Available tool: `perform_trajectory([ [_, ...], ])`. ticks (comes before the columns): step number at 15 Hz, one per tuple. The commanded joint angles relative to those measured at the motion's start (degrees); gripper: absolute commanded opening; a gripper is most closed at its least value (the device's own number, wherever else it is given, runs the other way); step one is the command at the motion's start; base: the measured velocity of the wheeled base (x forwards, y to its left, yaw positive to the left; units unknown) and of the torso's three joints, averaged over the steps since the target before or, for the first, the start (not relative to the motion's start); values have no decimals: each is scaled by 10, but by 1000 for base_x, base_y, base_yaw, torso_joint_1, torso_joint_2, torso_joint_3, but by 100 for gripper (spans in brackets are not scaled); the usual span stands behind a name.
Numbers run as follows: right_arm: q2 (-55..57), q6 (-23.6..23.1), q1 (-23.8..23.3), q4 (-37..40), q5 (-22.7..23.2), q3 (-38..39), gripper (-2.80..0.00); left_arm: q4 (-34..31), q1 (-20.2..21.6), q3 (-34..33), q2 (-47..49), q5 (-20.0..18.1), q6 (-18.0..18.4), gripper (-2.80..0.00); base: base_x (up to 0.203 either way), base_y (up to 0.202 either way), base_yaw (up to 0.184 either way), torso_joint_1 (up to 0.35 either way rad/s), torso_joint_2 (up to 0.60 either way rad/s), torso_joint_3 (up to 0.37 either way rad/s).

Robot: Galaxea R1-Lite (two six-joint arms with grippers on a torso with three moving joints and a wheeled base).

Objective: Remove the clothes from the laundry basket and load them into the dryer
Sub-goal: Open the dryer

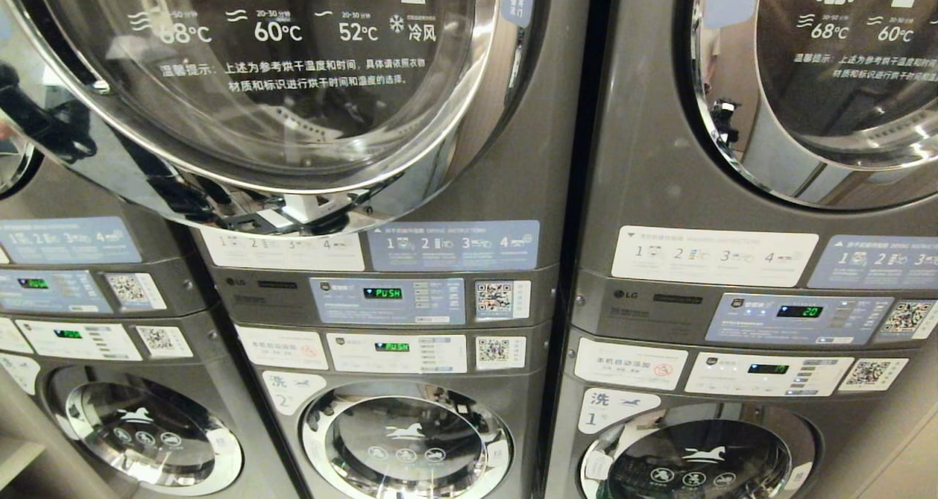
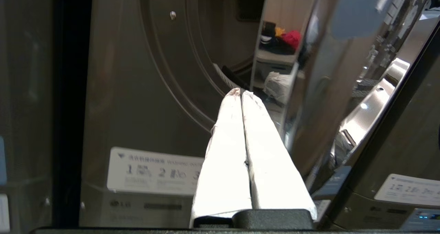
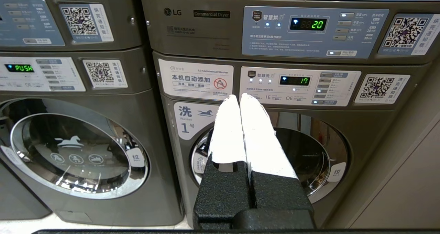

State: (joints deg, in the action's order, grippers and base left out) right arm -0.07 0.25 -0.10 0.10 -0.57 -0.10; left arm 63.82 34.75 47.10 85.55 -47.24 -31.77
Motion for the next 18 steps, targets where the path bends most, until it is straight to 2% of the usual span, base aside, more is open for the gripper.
perform_trajectory([
  [1,0,0,0,0,0,0,-280,20,-1,24,47,-1,-2,-280,0,0,0,0,0,0],
  [6,0,0,0,1,0,0,-280,22,-4,57,77,0,0,-280,0,0,0,0,0,0],
  [9,0,0,0,1,0,0,-280,22,-24,85,91,-1,0,-280,0,0,0,0,0,0],
  [13,0,0,0,1,0,0,-280,22,-62,80,73,-1,0,-280,0,0,0,0,0,0],
  [16,0,0,-1,1,0,0,-280,22,-69,71,52,-1,-1,-280,0,0,0,0,0,0],
  [18,0,-2,-1,1,0,-1,-280,22,-69,40,22,-1,-4,-280,0,0,0,0,0,0],
])
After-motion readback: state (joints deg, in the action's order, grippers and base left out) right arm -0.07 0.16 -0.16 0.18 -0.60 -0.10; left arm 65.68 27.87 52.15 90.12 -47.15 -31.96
